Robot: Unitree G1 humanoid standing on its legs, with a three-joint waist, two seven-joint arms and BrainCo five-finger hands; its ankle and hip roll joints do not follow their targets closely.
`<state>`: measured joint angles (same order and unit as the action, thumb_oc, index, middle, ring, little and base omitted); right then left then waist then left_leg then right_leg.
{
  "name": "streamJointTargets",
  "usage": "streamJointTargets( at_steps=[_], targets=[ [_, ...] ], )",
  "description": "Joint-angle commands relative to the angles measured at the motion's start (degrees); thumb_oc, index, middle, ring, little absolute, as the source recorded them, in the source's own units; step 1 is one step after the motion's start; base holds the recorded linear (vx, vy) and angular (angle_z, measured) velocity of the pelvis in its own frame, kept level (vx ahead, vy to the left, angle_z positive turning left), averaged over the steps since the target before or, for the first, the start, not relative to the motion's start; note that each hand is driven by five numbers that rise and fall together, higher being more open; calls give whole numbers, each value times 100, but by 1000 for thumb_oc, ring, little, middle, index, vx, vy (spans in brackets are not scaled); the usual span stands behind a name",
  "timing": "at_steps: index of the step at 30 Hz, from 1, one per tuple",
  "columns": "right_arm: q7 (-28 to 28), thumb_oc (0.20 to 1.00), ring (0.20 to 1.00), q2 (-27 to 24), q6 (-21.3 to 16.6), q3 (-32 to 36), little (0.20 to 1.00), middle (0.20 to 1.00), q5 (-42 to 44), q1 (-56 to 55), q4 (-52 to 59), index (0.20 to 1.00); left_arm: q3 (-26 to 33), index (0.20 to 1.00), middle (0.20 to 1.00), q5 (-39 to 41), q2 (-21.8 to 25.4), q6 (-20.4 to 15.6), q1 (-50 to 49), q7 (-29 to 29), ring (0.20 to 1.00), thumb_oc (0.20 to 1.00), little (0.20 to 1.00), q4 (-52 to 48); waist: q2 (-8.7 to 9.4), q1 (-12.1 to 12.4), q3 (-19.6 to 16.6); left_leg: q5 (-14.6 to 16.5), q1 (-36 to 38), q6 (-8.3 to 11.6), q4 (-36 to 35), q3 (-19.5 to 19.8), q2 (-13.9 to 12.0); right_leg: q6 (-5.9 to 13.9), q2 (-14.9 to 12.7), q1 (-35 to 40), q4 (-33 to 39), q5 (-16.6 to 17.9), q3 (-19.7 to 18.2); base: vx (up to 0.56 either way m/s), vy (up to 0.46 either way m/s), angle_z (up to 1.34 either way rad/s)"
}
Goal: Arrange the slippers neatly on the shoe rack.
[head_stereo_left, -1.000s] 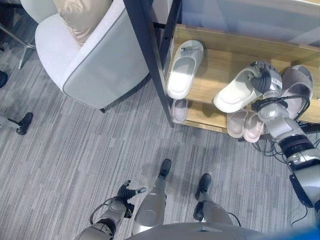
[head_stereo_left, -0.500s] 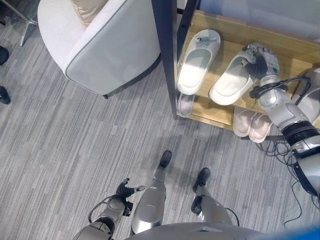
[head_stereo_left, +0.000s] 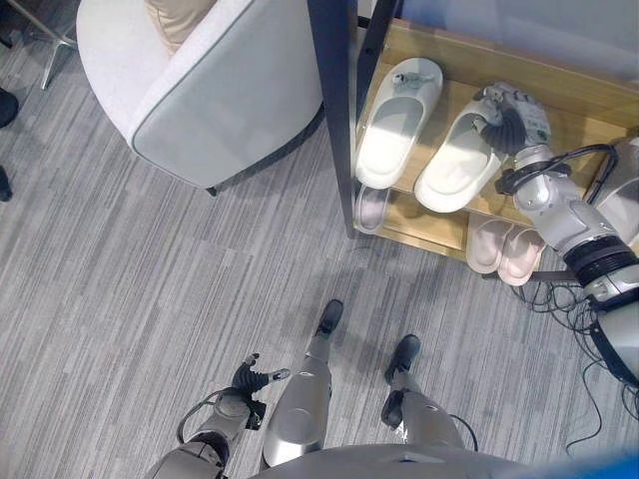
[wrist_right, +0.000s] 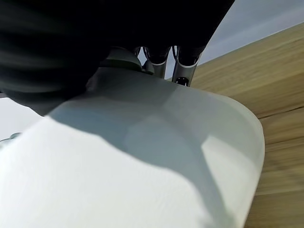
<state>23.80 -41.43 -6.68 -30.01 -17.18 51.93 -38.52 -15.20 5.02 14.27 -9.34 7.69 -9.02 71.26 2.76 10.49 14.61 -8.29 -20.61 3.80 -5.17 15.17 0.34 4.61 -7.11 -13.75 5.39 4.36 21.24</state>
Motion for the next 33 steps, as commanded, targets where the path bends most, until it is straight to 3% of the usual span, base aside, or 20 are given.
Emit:
streamJointTargets(
  at_steps=[1,4,5,22,28,33],
  targets=[
    [75,200,200,-238,-192,-200,200,200,-133,351,226,200,-26,1000,1000,-97,129,-25,167,25,1000,1000,1000,451,235,84,-140,450,25,157,17,-356,91,477,-358,325,-39,-324,-9,10,-8,5],
    [64,231,231,-207,-180,-236,231,231,-159,361,207,231,-30,1000,1000,-90,120,-27,169,18,1000,1000,1000,455,242,92,-142,448,17,160,17,-349,97,472,-353,328,-39,-332,3,4,6,4],
    [80,1000,1000,-158,-171,-197,1000,1000,-132,340,168,1000,-38,1000,1000,-79,105,-25,171,19,1000,1000,1000,461,237,93,-140,453,27,159,17,-348,96,468,-352,333,-39,-334,7,0,0,0],
    [322,1000,1000,31,-176,470,1000,1000,-122,-390,700,1000,17,1000,1000,-202,24,48,152,14,1000,1000,1000,482,220,-43,-226,503,169,122,17,-392,62,452,-336,438,-39,-362,-12,0,0,0],
    [591,1000,1000,348,-235,1068,1000,1000,38,-936,980,1000,72,1000,1000,-219,-67,84,112,-10,1000,1000,1000,500,154,-98,-281,531,235,95,17,-421,42,438,-326,466,-39,-382,-54,0,0,0],
    [511,1000,1000,1027,-357,1662,1000,1000,936,-1680,813,1000,102,1000,1000,-140,-164,148,3,-14,1000,1000,1000,506,50,-210,-343,552,263,58,17,-449,62,429,-332,473,-39,-376,-94,-3,14,-3]
  ],
)
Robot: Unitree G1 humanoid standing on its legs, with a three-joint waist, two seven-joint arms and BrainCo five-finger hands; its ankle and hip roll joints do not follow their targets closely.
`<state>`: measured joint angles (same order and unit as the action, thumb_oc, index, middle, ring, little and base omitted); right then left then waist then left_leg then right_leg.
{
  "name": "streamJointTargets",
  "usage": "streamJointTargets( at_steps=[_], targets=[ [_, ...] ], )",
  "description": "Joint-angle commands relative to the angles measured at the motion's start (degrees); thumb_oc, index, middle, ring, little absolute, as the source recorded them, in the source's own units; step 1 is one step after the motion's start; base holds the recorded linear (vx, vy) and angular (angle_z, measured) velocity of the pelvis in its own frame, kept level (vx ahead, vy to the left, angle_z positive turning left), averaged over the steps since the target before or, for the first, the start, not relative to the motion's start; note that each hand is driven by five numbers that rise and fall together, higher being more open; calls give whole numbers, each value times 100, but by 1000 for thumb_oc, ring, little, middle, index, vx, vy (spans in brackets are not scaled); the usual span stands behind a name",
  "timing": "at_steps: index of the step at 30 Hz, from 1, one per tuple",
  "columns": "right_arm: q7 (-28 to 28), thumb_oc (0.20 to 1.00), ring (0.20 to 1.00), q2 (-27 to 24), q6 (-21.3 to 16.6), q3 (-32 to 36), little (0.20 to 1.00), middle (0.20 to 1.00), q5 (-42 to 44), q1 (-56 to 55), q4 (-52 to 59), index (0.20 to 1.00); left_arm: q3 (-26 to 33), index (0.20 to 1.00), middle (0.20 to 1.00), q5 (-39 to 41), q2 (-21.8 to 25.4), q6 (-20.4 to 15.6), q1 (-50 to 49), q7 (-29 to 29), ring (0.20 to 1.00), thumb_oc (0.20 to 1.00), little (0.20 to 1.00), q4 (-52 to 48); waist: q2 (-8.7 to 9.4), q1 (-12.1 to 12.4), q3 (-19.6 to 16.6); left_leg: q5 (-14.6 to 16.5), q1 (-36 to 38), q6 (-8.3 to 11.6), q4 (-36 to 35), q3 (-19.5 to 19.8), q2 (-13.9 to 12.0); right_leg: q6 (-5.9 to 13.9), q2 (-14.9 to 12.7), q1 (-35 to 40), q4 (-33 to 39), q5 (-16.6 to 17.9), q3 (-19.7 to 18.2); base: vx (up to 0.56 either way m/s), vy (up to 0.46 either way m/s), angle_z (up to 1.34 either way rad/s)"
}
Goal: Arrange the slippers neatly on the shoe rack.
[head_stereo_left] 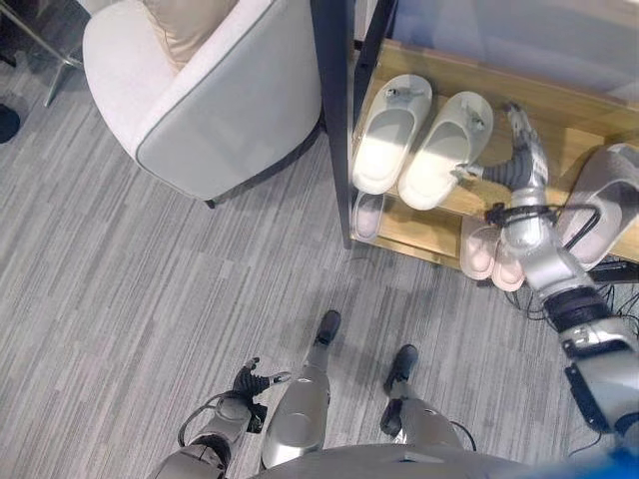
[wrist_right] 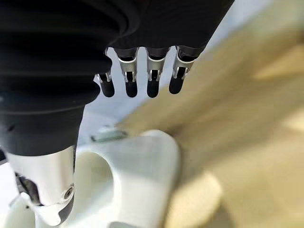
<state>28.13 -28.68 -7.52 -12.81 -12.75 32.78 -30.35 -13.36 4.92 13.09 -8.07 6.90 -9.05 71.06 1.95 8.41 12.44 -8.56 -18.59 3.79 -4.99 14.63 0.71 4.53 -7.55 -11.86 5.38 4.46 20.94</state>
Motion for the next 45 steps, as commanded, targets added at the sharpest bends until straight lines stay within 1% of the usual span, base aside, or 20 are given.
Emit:
streamJointTargets(
  at_steps=[1,2,3,4,8,19,27,36,40,45],
  targets=[
    [18,1000,1000,-160,-294,-45,1000,1000,661,221,-143,1000,-71,1000,1000,-115,-42,26,65,-7,1000,1000,1000,533,124,-16,-135,578,59,55,-1,-406,23,438,-288,272,-38,-381,-86,0,0,0],
    [18,1000,1000,-159,-297,-47,1000,1000,664,225,-148,1000,-70,1000,1000,-115,-42,26,65,-6,1000,1000,1000,533,125,-16,-136,578,58,55,-1,-407,23,438,-288,269,-38,-380,-88,0,0,0],
    [-64,1000,1000,12,-321,-52,1000,1000,955,239,-344,1000,-70,1000,1000,-57,-43,36,50,-23,1000,1000,1000,524,115,-31,-132,565,59,57,-1,-435,24,438,-294,255,-38,-366,-111,0,0,0],
    [-96,1000,1000,78,-334,-58,1000,1000,1064,261,-435,1000,-74,1000,1000,-39,-38,38,38,-17,1000,1000,1000,525,115,-34,-129,566,59,57,-1,-447,29,437,-297,248,-38,-361,-121,0,0,0],
    [-226,1000,1000,179,-333,-150,1000,1000,1232,352,-632,1000,-73,1000,1000,17,-8,43,38,-17,1000,1000,1000,538,106,-21,-145,559,49,45,-1,-449,44,429,-305,236,-38,-355,-136,3,16,-7],
    [-409,1000,1000,239,-335,-381,1000,1000,1208,508,-484,1000,-62,1000,1000,17,25,47,24,-35,1000,1000,1000,552,127,29,-157,559,66,37,-1,-437,75,441,-345,264,-38,-333,-113,0,3,0],
    [-456,1000,1000,280,-335,-461,1000,1000,1361,737,-656,1000,-80,1000,1000,37,52,46,12,-60,1000,1000,1000,587,130,66,-162,556,53,33,-1,-446,95,437,-359,249,-38,-313,-102,0,0,0],
    [-516,1000,1000,311,-324,-441,1000,1000,1420,667,-672,1000,-60,1000,1000,44,36,61,-9,-54,1000,1000,1000,601,110,48,-212,568,85,24,-1,-457,114,437,-366,266,-38,-314,-109,0,0,0],
    [-522,1000,1000,460,-337,-438,1000,1000,1521,654,-717,1000,-74,1000,1000,44,15,76,-14,-56,1000,1000,1000,607,88,30,-243,572,102,16,-1,-484,106,430,-368,282,-38,-322,-132,0,0,0],
    [-532,1000,1000,460,-344,-439,1000,1000,1553,662,-698,1000,-84,1000,1000,64,11,76,-35,-54,1000,1000,1000,608,92,34,-254,574,105,17,-1,-481,108,428,-362,285,-38,-325,-123,0,0,0]
  ],
)
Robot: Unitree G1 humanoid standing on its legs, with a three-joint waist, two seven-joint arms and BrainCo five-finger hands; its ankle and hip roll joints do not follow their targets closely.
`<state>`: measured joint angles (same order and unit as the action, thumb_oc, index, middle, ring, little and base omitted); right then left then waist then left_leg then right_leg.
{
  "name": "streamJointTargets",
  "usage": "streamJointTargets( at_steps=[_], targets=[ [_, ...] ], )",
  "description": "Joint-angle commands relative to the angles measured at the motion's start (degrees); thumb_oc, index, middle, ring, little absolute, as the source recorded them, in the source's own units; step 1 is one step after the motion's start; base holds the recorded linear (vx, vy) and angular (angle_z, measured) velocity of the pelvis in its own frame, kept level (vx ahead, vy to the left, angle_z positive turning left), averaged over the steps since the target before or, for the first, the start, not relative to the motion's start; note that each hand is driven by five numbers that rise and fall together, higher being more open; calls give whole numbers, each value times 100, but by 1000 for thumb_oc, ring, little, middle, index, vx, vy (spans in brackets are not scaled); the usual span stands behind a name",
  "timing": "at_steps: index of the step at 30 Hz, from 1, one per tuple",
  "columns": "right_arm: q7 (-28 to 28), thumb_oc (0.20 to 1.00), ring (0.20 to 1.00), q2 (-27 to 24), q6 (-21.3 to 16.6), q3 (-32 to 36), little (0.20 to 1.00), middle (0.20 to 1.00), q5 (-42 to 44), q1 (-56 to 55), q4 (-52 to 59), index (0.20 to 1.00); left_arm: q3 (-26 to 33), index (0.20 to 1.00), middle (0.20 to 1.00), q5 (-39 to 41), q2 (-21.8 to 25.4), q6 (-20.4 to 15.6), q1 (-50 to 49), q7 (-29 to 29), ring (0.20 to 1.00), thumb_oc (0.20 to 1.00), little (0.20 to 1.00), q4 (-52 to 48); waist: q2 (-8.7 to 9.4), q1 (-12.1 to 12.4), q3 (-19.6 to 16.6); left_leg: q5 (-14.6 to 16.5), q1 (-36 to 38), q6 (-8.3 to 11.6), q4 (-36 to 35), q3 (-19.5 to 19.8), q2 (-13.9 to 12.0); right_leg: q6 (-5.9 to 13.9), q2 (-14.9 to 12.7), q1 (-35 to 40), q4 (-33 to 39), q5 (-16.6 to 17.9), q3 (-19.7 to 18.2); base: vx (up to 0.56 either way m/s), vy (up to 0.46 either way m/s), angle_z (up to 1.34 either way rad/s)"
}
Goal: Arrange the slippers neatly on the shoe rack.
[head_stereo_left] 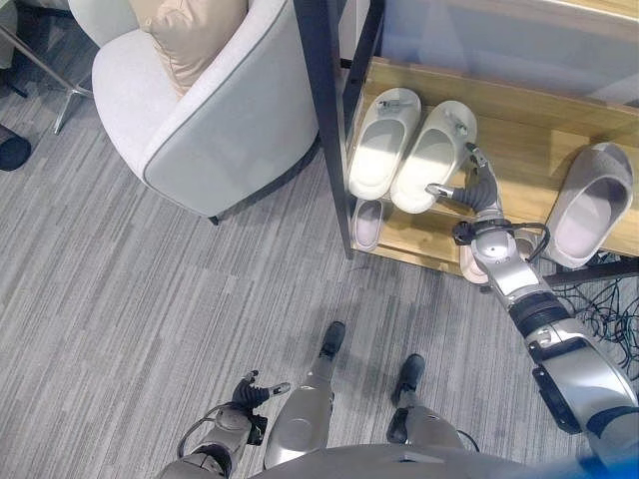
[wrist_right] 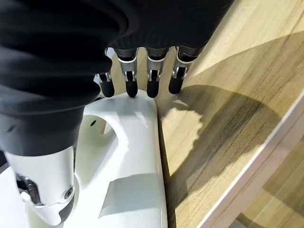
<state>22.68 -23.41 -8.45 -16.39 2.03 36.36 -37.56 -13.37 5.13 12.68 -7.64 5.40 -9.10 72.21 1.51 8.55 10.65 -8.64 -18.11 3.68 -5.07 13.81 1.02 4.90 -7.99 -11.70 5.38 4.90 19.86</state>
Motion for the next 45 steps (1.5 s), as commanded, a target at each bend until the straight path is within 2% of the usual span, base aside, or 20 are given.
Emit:
streamJointTargets(
  at_steps=[1,4,10,12,16,17,25,32,36,40,45],
  targets=[
    [14,1000,1000,-69,-251,-85,1000,1000,73,309,62,1000,-75,1000,1000,34,53,41,105,-50,1000,1000,1000,507,136,18,-82,583,53,29,7,-403,78,392,-317,266,-38,-371,-20,0,0,0],
    [6,1000,1000,-81,-231,-108,1000,1000,33,311,89,1000,-60,1000,1000,19,53,45,98,-55,1000,1000,1000,519,136,14,-91,588,65,26,7,-399,70,387,-312,271,-38,-380,-30,0,0,0],
    [376,1000,1000,-142,-206,238,1000,1000,-62,159,144,1000,-14,1000,1000,64,30,73,105,-109,1000,1000,1000,510,109,-19,-111,601,79,16,7,-406,73,393,-324,274,-38,-386,-36,0,0,0],
    [658,1000,1000,-393,-241,502,1000,1000,-400,23,667,1000,76,1000,1000,-3,28,65,118,-125,1000,1000,1000,517,103,-68,-113,619,78,16,7,-430,67,400,-325,260,-38,-381,-66,0,0,0],
    [823,1000,1000,-749,-203,742,1000,1000,-773,-115,1130,1000,144,1000,1000,-89,32,68,123,-127,1000,1000,1000,515,107,-113,-110,638,105,14,7,-463,54,399,-312,268,-38,-393,-98,7,-7,-3],
    [905,1000,1000,-1005,-171,858,1000,1000,-1005,-202,1266,1000,153,1000,1000,-147,36,59,151,-104,1000,1000,1000,503,111,-150,-114,648,121,12,7,-485,42,400,-304,276,-38,-405,-114,9,-21,-7],
    [1182,1000,1000,-1556,95,1312,1000,1000,-1249,-559,977,1000,184,1000,1000,-187,73,46,157,-66,1000,1000,1000,467,49,-316,-77,680,175,-4,7,-583,-10,396,-278,263,-38,-409,-219,-3,-14,-7],
    [1333,1000,1000,-1590,309,1568,1000,1000,-1301,-894,585,1000,209,1000,1000,-149,55,63,108,-76,1000,1000,1000,453,-17,-416,-105,699,209,-22,7,-611,-9,384,-273,262,-38,-408,-281,1,-5,-4],
    [1465,1000,1000,-1393,275,1879,1000,1000,-816,-986,565,1000,389,1000,1000,144,67,95,140,-136,1000,1000,1000,472,-48,-440,-97,703,196,-25,7,-629,4,385,-285,243,-38,-401,-306,0,0,0],
    [1467,1000,1000,-1499,463,1884,1000,1000,-1228,-1109,808,1000,510,1000,1000,133,73,93,122,-207,1000,1000,1000,475,-53,-459,-94,701,161,-29,7,-656,11,381,-284,183,-38,-385,-344,-2,-12,-6],
    [1520,1000,1000,-1379,524,1922,1000,1000,-1086,-1006,735,1000,472,1000,1000,144,66,103,213,-241,1000,1000,1000,479,-96,-487,-46,668,98,-30,7,-677,15,371,-283,97,-38,-362,-409,1,-10,-5]
  ],
)
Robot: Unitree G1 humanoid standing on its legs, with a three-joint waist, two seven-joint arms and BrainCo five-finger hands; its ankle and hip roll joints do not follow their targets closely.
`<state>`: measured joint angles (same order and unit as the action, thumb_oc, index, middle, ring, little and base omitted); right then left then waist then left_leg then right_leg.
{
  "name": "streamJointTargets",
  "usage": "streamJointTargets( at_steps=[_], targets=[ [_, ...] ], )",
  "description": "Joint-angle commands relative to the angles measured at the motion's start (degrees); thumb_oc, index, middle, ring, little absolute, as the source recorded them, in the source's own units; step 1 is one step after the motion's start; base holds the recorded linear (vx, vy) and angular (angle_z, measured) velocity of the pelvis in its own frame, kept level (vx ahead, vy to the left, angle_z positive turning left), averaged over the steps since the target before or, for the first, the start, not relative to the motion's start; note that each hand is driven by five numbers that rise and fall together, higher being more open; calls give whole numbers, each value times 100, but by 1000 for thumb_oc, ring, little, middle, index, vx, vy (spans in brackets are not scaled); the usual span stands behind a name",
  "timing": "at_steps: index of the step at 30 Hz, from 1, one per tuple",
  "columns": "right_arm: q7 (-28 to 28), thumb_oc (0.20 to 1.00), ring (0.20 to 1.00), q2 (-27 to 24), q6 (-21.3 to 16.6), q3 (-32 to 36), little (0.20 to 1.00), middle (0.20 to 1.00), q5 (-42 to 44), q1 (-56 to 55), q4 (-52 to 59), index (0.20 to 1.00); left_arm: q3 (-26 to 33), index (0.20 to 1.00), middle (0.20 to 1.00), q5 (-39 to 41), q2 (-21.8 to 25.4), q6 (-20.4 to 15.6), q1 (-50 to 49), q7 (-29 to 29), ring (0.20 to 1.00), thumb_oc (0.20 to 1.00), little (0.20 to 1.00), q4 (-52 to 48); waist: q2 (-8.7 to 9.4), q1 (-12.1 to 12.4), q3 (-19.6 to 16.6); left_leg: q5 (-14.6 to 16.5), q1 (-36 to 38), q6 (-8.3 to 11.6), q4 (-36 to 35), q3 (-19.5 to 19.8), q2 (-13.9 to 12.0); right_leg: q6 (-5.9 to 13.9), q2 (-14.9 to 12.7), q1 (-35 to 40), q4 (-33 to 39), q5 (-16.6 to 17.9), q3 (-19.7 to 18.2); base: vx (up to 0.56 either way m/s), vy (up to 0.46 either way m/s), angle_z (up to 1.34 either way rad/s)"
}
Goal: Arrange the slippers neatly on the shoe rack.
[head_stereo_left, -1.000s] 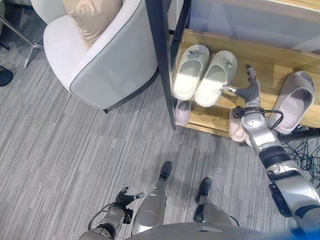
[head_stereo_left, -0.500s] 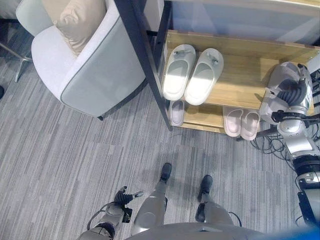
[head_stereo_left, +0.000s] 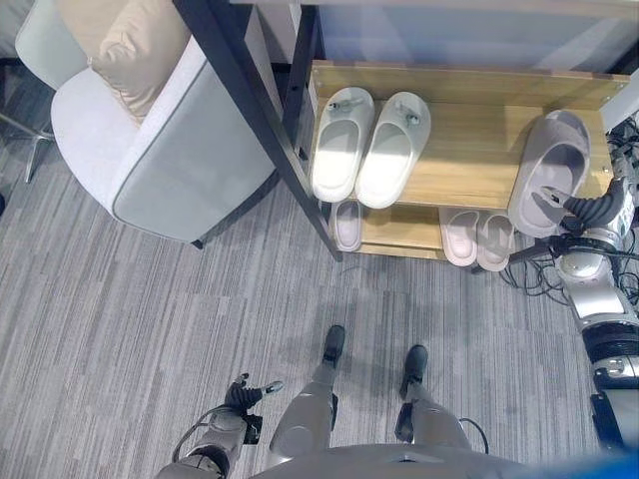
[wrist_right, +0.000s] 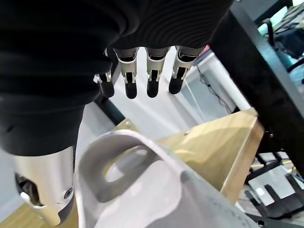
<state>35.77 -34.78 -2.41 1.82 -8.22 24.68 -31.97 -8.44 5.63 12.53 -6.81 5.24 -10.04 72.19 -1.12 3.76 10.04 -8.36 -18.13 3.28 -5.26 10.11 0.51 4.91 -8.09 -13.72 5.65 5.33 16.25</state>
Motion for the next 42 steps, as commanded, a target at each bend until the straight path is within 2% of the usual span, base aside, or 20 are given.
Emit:
streamJointTargets(
  at_steps=[1,10,15,22,23,24,25,27,32,38,42],
  targets=[
    [220,1000,1000,-258,-68,96,1000,1000,-45,193,160,1000,-22,1000,1000,103,84,17,253,-149,1000,1000,1000,481,160,-11,29,634,80,15,26,-310,73,369,-277,277,-65,-397,-52,0,0,0],
    [246,1000,1000,-764,98,72,1000,1000,-72,781,41,1000,-94,1000,1000,94,126,-20,396,-161,1000,1000,1000,476,56,-26,207,583,-111,35,26,-393,124,387,-327,43,-78,-299,-151,1,2,-2],
    [264,1000,1000,-808,128,33,1000,1000,-6,1020,67,1000,-137,1000,1000,136,121,-45,484,-166,1000,1000,1000,458,15,-35,262,579,-157,39,26,-446,121,387,-342,-38,-84,-276,-218,11,-2,-9],
    [-71,1000,1000,-1113,160,-647,1000,1000,55,1667,-935,1000,-286,1000,1000,192,162,-117,567,-162,1000,1000,1000,397,-21,-10,315,537,-228,76,26,-472,131,387,-367,-105,-80,-252,-211,0,0,0],
    [-163,937,937,-1213,136,-856,937,937,82,1887,-1217,937,-334,1000,1000,177,184,-133,561,-163,1000,1000,1000,394,-23,2,328,522,-243,89,26,-475,132,390,-366,-109,-75,-246,-195,0,0,0],
    [-254,329,329,-1306,136,-1087,329,329,30,2055,-1480,329,-375,1000,1000,174,203,-140,549,-154,1000,1000,1000,411,-18,20,328,508,-258,97,26,-471,127,395,-370,-113,-72,-245,-181,0,0,0],
    [-343,200,200,-1328,138,-1237,200,200,12,2165,-1656,200,-399,1000,1000,168,203,-145,533,-156,1000,1000,1000,421,-17,32,349,528,-224,104,26,-470,120,391,-366,-86,-83,-266,-181,0,0,0],
    [-497,200,200,-1401,145,-1712,200,200,-76,2563,-2376,200,-513,1000,1000,131,222,-168,451,-159,1000,1000,1000,445,-1,86,320,493,-255,102,26,-427,135,395,-384,-100,-94,-236,-148,2,-9,2],
    [-545,200,200,-1271,125,-2089,200,200,-212,2790,-2777,200,-609,1000,1000,83,197,-186,408,-169,1000,1000,1000,456,-11,125,321,476,-219,106,26,-418,124,394,-386,-62,-94,-242,-129,-2,1,1],
    [-428,200,200,-1064,60,-1844,200,200,-242,2311,-2245,200,-525,1000,1000,98,174,-147,496,-209,1000,1000,1000,445,12,79,311,501,-132,96,26,-408,111,397,-388,31,-127,-273,-107,-22,2,1],
    [-319,200,200,-738,23,-1409,200,200,-458,1423,-1337,200,-432,1000,1000,-25,77,-71,456,-200,1000,1000,1000,457,57,6,222,589,58,45,26,-422,99,382,-394,192,-207,-354,-116,-35,-7,2]
  ],
)
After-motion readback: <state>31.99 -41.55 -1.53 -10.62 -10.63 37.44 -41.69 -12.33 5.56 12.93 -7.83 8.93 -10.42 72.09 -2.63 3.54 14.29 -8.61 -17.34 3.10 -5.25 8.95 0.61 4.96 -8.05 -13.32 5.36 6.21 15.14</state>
